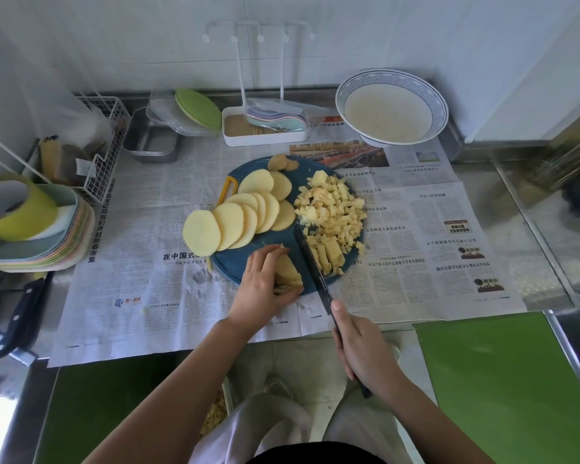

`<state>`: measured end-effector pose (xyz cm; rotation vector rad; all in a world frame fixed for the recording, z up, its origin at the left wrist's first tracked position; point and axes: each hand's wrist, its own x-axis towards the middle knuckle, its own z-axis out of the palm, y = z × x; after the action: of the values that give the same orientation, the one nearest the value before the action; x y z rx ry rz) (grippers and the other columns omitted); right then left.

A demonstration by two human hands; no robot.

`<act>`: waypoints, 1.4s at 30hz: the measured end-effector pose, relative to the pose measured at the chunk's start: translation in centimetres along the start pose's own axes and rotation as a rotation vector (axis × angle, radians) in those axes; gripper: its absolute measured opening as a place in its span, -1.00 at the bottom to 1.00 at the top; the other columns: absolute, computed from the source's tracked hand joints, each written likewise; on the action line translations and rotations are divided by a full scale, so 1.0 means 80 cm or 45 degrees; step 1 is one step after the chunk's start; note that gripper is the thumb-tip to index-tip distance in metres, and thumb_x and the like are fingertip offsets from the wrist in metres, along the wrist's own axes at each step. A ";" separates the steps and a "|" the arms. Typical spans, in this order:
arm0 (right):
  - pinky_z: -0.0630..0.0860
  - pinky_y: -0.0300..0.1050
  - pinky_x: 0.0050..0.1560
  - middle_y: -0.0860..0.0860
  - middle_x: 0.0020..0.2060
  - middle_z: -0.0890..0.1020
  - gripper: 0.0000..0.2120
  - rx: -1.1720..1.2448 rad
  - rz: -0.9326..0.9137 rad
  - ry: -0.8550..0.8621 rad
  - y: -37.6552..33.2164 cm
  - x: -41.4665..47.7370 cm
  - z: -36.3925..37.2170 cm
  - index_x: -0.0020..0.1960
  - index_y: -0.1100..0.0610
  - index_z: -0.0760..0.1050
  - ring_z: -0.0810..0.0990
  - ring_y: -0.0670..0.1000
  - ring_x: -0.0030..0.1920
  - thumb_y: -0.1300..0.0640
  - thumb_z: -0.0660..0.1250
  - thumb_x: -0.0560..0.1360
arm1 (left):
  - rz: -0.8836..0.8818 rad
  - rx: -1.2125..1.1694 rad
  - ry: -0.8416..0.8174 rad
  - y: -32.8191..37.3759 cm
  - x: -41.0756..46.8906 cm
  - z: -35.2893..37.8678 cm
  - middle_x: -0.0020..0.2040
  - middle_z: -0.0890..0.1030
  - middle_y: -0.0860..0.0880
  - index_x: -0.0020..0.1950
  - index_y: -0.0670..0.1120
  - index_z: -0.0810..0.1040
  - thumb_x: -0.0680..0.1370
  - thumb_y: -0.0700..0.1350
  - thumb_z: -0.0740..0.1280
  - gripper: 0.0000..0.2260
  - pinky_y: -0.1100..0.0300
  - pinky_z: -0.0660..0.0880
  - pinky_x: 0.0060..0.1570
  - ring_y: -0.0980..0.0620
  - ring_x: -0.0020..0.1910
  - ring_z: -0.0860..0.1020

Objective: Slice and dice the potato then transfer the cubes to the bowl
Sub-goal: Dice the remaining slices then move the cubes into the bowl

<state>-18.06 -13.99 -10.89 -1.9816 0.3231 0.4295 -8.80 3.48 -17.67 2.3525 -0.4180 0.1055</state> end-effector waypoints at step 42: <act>0.26 -0.21 -0.26 0.03 -0.28 0.58 -0.42 -0.581 0.179 0.000 -0.027 0.022 0.040 -0.27 0.12 0.45 0.50 -0.03 -0.23 -0.17 -0.14 0.64 | -0.231 0.495 0.235 0.008 0.001 0.033 0.16 0.50 -0.30 0.25 -0.35 0.42 0.59 -0.04 0.08 -0.57 -0.08 0.15 0.38 -0.23 0.22 0.34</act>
<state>-16.13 -10.23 -11.21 -2.4108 0.3913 0.6370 -9.06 1.19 -19.17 2.7190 -0.0964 0.3409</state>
